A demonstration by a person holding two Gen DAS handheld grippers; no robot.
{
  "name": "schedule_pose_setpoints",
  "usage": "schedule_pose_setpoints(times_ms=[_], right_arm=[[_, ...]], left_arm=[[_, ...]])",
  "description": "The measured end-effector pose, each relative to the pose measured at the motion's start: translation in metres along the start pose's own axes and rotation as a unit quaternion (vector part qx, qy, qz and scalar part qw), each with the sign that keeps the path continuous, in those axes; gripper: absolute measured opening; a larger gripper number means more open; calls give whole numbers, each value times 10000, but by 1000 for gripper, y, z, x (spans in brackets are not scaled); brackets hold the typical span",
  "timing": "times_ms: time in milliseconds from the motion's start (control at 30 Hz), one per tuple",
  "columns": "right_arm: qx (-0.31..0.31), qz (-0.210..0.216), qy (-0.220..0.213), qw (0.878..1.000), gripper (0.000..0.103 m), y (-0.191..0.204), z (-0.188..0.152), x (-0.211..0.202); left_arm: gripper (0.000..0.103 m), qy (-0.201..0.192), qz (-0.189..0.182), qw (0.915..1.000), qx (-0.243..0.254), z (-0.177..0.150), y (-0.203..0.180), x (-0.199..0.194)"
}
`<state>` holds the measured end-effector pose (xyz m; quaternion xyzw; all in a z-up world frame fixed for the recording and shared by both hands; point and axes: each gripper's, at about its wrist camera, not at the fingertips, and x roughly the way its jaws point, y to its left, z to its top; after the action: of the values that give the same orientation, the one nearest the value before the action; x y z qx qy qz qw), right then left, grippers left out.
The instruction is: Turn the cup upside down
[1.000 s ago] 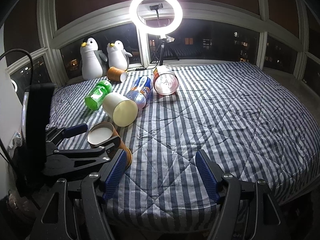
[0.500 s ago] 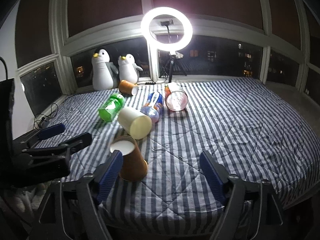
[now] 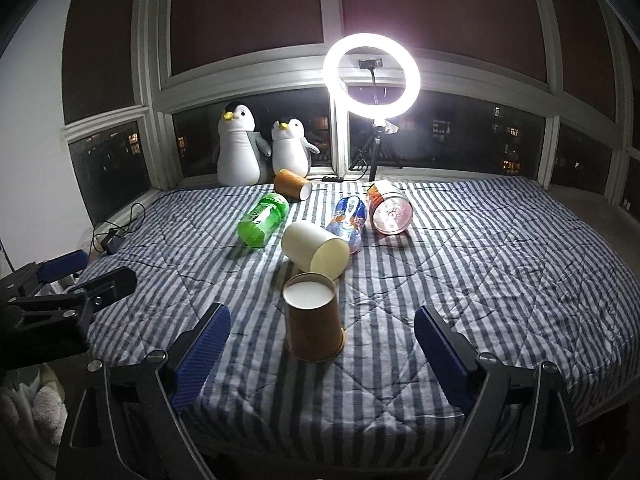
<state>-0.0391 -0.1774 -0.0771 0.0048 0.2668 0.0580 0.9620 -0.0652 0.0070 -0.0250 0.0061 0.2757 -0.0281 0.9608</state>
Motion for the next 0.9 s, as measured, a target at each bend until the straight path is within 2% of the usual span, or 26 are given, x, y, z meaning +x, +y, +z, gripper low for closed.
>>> schedule_pose_setpoints(times_ms=[267,900], right_arm=[[-67,-41,-100,9999,92,9,-6,-4],[-173,-128,-223,9995,92,13,-6,-9]], left_arm=[[101,11,85,9998,-151,-6,8,-12],[101,44,93,9998,-157,-3,3,-9]])
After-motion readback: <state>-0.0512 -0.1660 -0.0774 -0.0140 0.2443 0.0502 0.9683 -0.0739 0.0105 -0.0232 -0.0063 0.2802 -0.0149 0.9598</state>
